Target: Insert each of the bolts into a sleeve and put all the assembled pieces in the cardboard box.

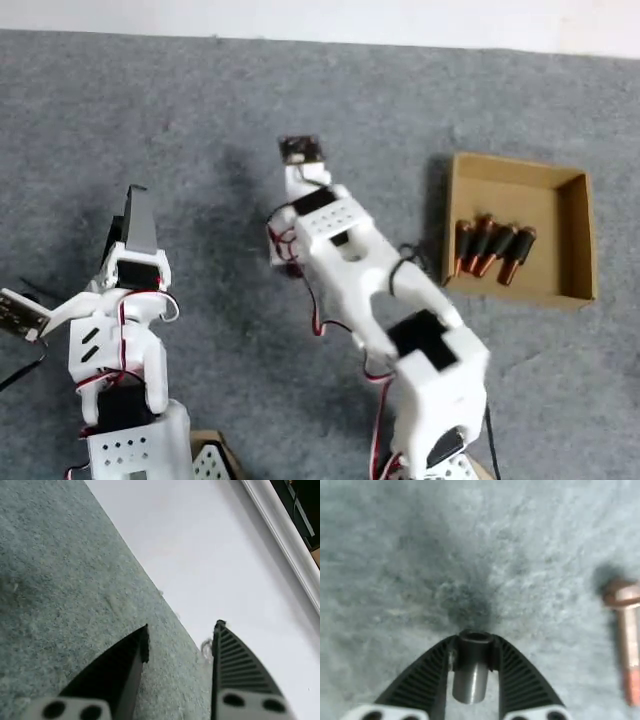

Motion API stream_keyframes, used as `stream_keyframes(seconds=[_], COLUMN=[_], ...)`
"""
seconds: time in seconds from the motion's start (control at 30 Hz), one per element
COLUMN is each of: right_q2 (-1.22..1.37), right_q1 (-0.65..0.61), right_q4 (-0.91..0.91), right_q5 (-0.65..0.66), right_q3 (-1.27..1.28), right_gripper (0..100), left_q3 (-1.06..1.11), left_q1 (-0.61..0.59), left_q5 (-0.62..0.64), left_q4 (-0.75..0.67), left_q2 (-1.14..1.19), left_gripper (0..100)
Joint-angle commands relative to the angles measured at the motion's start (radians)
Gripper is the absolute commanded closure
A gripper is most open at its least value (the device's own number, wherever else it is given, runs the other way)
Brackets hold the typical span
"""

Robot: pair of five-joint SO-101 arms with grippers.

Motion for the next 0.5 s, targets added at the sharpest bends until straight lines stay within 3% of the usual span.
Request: stream_keyframes(seconds=[0.0,0.17,0.33,0.47], right_q2=[-0.196,-0.406,-0.556,-0.555], right_q1=[0.061,0.171,0.265,0.328], right_q4=[-0.018,-0.111,0.008,0.002], right_q5=[0.058,0.121,0.133,0.135], right_q3=[0.054,0.246,0.386,0.507], right_gripper=[99.4,99.4,99.4,99.4], left_q3=[0.004,0.004,0.004,0.005], left_q1=[0.028,0.027,0.027,0.027], left_q5=[0.008,0.008,0.008,0.008], left_q4=[-0.018,-0.018,-0.018,-0.018], left_q2=[-0.013,-0.013,-0.013,-0.013], left_gripper=[80,80,80,80])
